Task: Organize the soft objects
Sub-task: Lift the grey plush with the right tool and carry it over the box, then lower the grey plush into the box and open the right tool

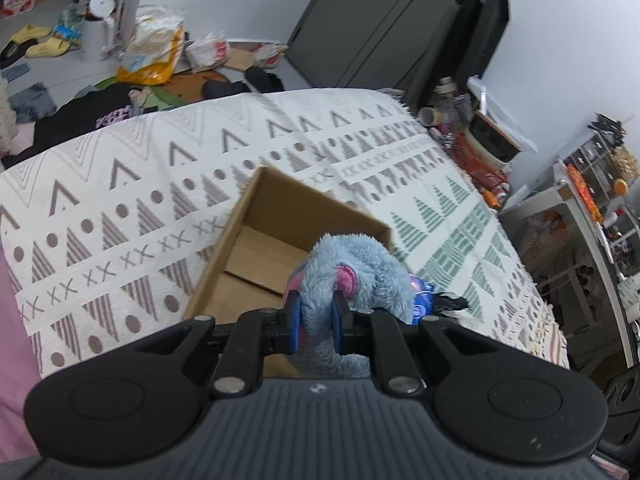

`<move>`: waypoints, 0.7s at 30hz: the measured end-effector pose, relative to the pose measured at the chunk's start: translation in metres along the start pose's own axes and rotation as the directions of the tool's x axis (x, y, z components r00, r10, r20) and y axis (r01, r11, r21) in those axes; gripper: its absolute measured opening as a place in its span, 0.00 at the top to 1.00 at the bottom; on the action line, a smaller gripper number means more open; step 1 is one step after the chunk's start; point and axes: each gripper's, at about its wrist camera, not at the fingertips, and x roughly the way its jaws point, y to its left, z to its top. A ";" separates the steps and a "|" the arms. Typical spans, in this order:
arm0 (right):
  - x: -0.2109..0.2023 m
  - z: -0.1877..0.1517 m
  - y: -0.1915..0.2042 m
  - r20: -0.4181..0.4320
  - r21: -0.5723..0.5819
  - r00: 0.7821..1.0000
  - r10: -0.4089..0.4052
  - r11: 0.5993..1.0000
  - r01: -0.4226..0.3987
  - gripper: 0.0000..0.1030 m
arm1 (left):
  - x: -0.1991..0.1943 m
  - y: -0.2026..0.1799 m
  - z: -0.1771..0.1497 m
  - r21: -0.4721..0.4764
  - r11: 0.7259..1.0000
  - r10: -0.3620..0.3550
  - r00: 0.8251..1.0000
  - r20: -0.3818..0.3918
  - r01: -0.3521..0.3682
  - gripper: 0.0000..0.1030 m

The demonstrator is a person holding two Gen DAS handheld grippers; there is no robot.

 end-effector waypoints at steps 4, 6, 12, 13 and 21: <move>0.013 -0.006 0.001 -0.033 0.002 0.999 -0.001 1.000 0.001 0.81 | 0.009 0.014 0.001 -0.024 0.999 0.034 0.999 -0.025 -0.035 0.86; 0.020 -0.008 0.002 -0.050 0.002 0.999 -0.001 1.000 0.002 0.81 | 0.013 0.019 0.001 -0.031 0.998 0.054 0.998 -0.034 -0.055 0.86; 0.030 -0.016 -0.002 -0.087 0.006 0.996 0.003 1.000 -0.003 0.76 | 0.025 0.031 0.000 -0.045 0.994 0.099 0.993 -0.071 -0.102 0.86; 0.030 -0.016 -0.002 -0.086 0.002 0.996 0.003 1.000 -0.003 0.76 | 0.026 0.032 -0.001 -0.041 0.993 0.109 0.991 -0.075 -0.112 0.86; 0.015 -0.012 -0.006 -0.077 0.009 0.997 0.027 1.000 -0.027 0.64 | 0.026 0.032 -0.003 -0.039 0.982 0.183 0.981 -0.065 -0.186 0.82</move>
